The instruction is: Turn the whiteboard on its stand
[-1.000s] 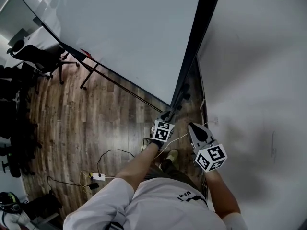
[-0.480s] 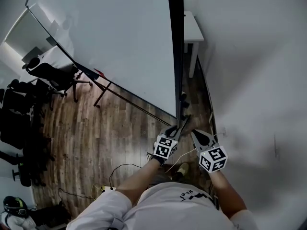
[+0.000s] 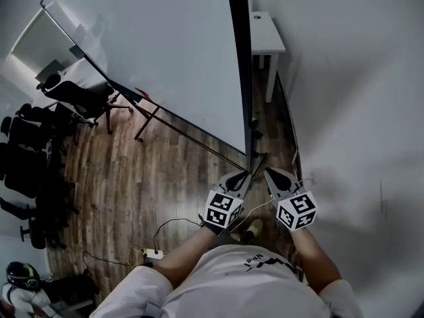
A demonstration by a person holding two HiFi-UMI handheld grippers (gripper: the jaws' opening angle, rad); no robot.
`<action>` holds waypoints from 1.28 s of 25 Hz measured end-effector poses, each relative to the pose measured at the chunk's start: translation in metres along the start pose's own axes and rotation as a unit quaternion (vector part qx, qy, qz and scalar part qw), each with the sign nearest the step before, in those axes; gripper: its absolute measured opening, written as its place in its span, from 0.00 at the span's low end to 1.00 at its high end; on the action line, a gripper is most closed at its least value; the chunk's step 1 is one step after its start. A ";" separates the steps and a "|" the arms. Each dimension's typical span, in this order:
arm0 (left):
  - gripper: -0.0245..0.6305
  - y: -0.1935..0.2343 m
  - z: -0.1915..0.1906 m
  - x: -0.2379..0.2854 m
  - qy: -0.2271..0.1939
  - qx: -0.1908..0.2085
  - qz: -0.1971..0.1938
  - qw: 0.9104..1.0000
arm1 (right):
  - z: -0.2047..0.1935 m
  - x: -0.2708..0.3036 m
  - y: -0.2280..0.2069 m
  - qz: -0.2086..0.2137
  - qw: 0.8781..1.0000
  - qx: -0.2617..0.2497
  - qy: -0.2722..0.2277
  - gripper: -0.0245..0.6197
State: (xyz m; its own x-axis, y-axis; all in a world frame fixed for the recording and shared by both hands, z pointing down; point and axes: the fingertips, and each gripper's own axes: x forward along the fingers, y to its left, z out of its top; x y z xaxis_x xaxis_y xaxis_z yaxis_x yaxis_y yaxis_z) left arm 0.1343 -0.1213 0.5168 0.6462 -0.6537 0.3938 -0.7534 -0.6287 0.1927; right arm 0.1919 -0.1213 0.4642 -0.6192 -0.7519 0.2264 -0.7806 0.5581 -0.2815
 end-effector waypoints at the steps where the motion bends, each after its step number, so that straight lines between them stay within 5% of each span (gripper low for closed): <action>1: 0.10 -0.001 0.005 -0.006 -0.006 -0.002 0.005 1.000 | 0.002 0.000 0.002 0.003 1.000 0.003 -0.002 0.07; 8: 0.08 -0.003 0.014 -0.041 -0.020 -0.014 0.028 0.999 | -0.004 0.005 0.025 0.016 1.000 0.005 -0.001 0.07; 14: 0.06 -0.017 0.024 -0.063 -0.037 0.010 0.004 0.999 | -0.001 -0.010 0.045 -0.008 1.000 -0.017 -0.015 0.06; 32: 0.06 -0.053 0.012 -0.163 -0.079 -0.006 -0.026 0.997 | -0.005 -0.061 0.136 -0.055 0.997 -0.045 -0.029 0.06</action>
State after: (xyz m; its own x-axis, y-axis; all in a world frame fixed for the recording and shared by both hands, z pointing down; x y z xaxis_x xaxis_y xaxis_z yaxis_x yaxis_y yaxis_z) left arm 0.0702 0.0142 0.4317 0.6943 -0.6796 0.2369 -0.7197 -0.6585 0.2199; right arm 0.1230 0.0027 0.4169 -0.5255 -0.8280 0.1956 -0.8496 0.4986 -0.1722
